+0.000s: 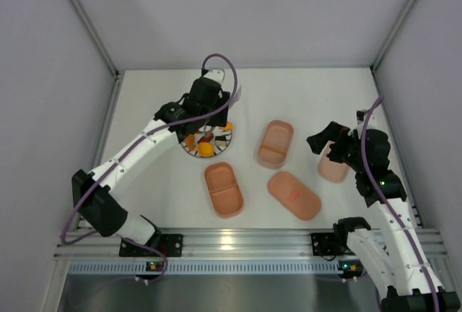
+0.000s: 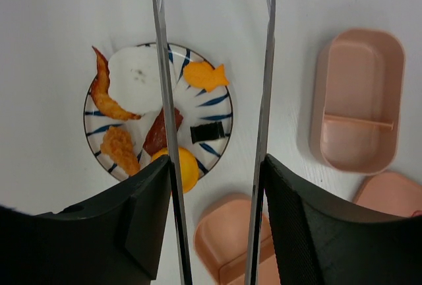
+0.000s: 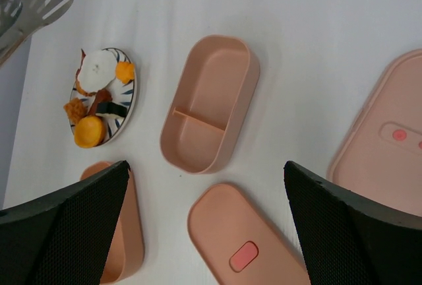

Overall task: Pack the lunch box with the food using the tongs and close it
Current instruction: Pick up the fake food from the plate.

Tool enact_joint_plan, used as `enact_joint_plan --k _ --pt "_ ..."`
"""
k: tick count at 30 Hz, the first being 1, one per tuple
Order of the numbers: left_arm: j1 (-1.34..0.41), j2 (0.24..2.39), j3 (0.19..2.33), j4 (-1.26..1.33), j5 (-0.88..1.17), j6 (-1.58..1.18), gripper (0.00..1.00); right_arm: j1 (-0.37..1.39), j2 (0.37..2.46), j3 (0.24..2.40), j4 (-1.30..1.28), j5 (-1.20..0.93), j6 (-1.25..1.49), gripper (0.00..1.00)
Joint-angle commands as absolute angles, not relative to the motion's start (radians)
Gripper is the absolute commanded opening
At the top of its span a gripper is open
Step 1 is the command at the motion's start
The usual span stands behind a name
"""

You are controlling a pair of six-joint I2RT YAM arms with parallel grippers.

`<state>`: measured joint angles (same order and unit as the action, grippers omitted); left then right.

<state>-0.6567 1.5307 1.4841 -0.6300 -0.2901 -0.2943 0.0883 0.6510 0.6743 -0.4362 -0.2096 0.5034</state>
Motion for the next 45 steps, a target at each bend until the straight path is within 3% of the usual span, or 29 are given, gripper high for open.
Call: enact_joint_plan --k 1,9,21,45 --pt "-0.675 1.389 1.418 -0.695 -0.299 -0.321 0.61 0.072 0.667 0.676 -0.353 -0.216 0.514 1.0" --pt "-0.676 1.2 1.281 -0.811 -0.279 -0.321 0.61 0.072 0.684 0.66 -0.328 -0.202 0.523 0.99" --pt "-0.676 1.105 1.2 -0.861 -0.236 -0.339 0.61 0.072 0.707 0.664 -0.313 -0.203 0.531 1.0" --pt "-0.676 1.143 1.109 -0.788 -0.15 -0.382 0.61 0.072 0.733 0.653 -0.293 -0.215 0.526 0.99"
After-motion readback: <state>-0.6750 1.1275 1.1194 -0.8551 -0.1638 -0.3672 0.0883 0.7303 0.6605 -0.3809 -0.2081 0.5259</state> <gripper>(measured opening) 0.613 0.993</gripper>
